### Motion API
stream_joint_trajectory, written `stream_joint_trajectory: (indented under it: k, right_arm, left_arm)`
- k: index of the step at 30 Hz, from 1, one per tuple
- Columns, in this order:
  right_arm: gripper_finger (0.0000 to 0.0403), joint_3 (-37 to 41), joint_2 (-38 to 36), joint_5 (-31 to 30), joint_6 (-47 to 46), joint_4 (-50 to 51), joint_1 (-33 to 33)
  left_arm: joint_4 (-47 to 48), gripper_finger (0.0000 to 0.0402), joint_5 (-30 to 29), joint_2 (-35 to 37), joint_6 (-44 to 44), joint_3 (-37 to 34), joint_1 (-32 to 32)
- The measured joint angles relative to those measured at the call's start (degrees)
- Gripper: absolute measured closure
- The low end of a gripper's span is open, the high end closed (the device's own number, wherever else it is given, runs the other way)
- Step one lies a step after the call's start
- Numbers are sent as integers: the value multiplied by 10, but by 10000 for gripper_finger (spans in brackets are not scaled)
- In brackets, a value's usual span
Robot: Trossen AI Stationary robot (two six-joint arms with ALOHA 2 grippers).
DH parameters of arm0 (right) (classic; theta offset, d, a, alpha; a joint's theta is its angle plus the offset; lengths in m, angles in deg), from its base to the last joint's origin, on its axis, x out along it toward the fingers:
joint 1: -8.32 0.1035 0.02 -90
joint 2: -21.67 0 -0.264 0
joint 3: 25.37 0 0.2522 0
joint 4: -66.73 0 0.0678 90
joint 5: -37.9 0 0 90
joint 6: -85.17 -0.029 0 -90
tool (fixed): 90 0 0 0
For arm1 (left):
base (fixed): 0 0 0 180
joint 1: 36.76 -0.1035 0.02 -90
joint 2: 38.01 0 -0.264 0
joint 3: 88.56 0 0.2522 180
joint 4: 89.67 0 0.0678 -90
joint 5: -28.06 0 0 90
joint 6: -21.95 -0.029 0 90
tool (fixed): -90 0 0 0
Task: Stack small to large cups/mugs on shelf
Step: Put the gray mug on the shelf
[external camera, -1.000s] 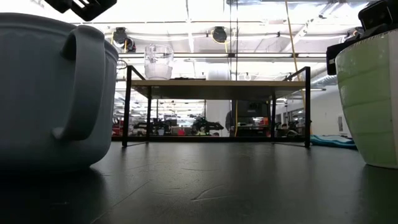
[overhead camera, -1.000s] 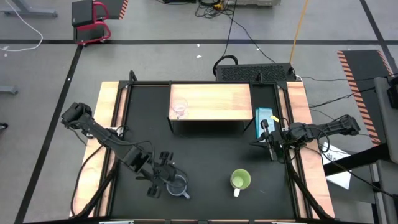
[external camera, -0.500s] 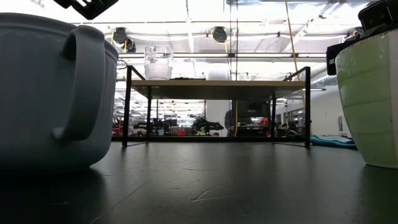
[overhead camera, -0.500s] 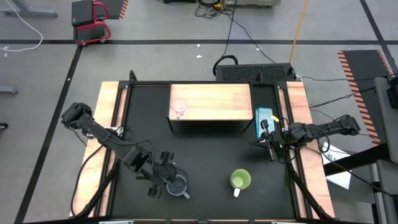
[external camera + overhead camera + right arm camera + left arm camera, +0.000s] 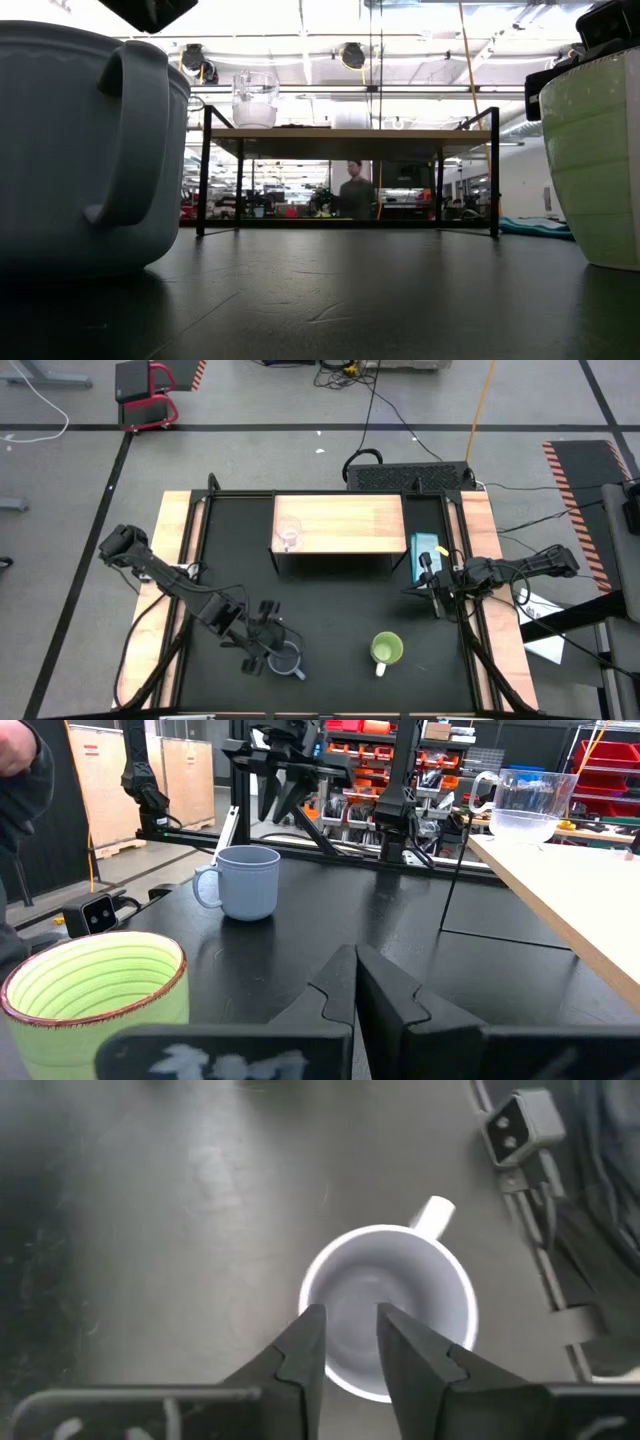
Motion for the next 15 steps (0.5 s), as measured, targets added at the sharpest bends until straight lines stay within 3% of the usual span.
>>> stream_joint_trajectory:
  k: [5,15]
  right_arm:
    - [403,0,0,0,1,0,0]
    - [403,0,0,0,0,0,0]
  left_arm:
    - [-20,282,-5,0,-19,-18,-15]
    - [-70,268,60,0,-34,-59,-26]
